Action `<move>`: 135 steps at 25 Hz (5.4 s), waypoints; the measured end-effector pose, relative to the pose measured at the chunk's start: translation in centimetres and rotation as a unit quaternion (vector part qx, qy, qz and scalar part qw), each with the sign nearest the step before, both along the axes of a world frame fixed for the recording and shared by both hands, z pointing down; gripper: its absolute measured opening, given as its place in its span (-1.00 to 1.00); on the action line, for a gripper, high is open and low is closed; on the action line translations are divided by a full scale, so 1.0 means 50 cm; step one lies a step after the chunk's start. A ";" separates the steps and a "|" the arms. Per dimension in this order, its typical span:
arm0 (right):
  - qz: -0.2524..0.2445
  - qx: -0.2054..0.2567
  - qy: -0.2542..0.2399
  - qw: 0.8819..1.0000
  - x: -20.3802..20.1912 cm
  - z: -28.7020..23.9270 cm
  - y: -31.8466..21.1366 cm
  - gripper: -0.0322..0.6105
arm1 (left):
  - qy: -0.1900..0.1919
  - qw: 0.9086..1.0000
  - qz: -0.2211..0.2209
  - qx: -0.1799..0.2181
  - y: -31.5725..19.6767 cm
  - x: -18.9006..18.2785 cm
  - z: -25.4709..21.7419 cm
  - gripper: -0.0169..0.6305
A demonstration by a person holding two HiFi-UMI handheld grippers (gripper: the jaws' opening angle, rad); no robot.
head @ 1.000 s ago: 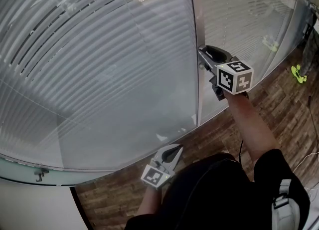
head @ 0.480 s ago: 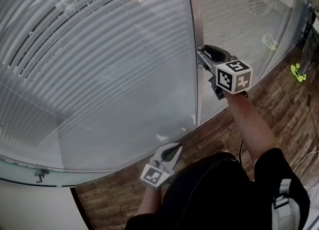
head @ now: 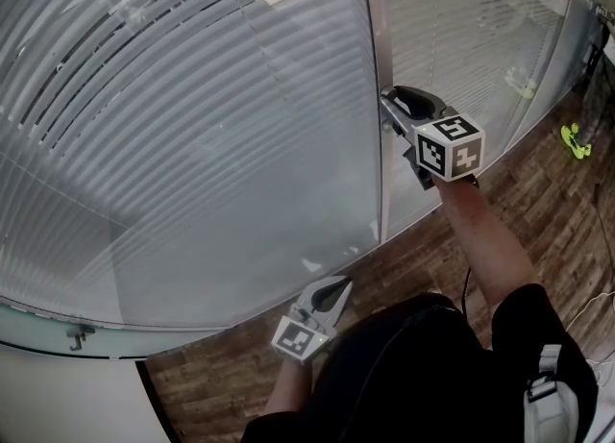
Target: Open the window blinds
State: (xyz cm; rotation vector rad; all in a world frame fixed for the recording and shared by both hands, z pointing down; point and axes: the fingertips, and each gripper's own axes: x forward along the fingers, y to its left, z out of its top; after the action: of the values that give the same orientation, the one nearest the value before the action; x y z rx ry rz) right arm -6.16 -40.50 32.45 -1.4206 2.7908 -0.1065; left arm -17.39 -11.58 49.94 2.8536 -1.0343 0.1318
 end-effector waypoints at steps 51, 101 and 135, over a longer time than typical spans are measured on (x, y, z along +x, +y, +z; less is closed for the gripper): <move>0.011 0.306 0.608 0.733 -0.037 0.014 0.023 -0.50 | -0.001 1.000 -0.010 0.001 -0.011 -0.006 0.007 -0.93; -0.008 0.046 0.108 0.993 -0.006 0.001 0.001 -0.50 | 0.000 1.000 -0.007 -0.003 -0.004 -0.009 0.018 -0.93; 0.007 0.019 0.014 1.000 0.000 -0.006 0.000 -0.49 | 0.006 1.000 0.004 -0.021 0.001 -0.008 0.049 -0.94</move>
State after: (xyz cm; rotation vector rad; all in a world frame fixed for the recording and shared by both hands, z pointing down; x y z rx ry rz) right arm -6.19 -40.49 32.14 -1.4444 2.7883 -0.0329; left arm -17.78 -11.50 52.38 2.8175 -1.0045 0.1342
